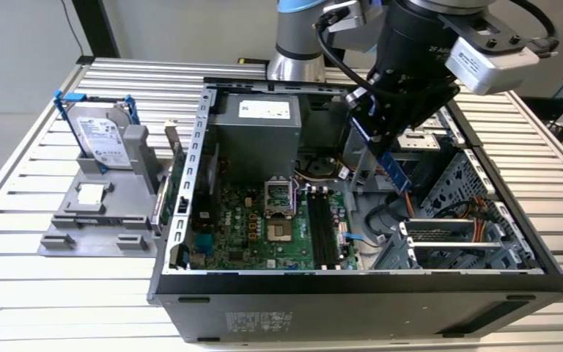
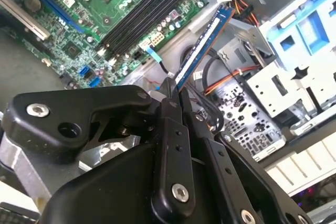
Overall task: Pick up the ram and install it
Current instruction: 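Insert the ram into the slot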
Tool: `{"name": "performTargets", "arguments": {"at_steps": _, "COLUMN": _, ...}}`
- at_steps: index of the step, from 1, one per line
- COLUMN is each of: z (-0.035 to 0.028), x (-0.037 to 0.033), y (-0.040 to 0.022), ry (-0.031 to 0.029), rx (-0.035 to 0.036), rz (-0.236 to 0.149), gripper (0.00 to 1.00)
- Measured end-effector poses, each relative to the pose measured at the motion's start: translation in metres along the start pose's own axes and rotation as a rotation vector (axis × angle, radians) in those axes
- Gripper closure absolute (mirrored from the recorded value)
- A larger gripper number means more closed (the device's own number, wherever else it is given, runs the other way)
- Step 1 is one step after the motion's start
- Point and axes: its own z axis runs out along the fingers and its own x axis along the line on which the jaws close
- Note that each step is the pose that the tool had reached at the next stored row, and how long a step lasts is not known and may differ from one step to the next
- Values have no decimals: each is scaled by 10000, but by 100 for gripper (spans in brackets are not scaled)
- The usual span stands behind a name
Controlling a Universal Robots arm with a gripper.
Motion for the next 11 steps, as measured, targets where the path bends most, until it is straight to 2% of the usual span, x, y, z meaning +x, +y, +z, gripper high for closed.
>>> {"name": "performTargets", "arguments": {"at_steps": 6, "z": 5, "x": 0, "y": 0, "ry": 25, "rx": -32, "rz": 907, "gripper": 100}}
{"name": "performTargets", "arguments": {"at_steps": 11, "z": 6, "x": 0, "y": 0, "ry": 28, "rx": -34, "rz": 983, "gripper": 100}}
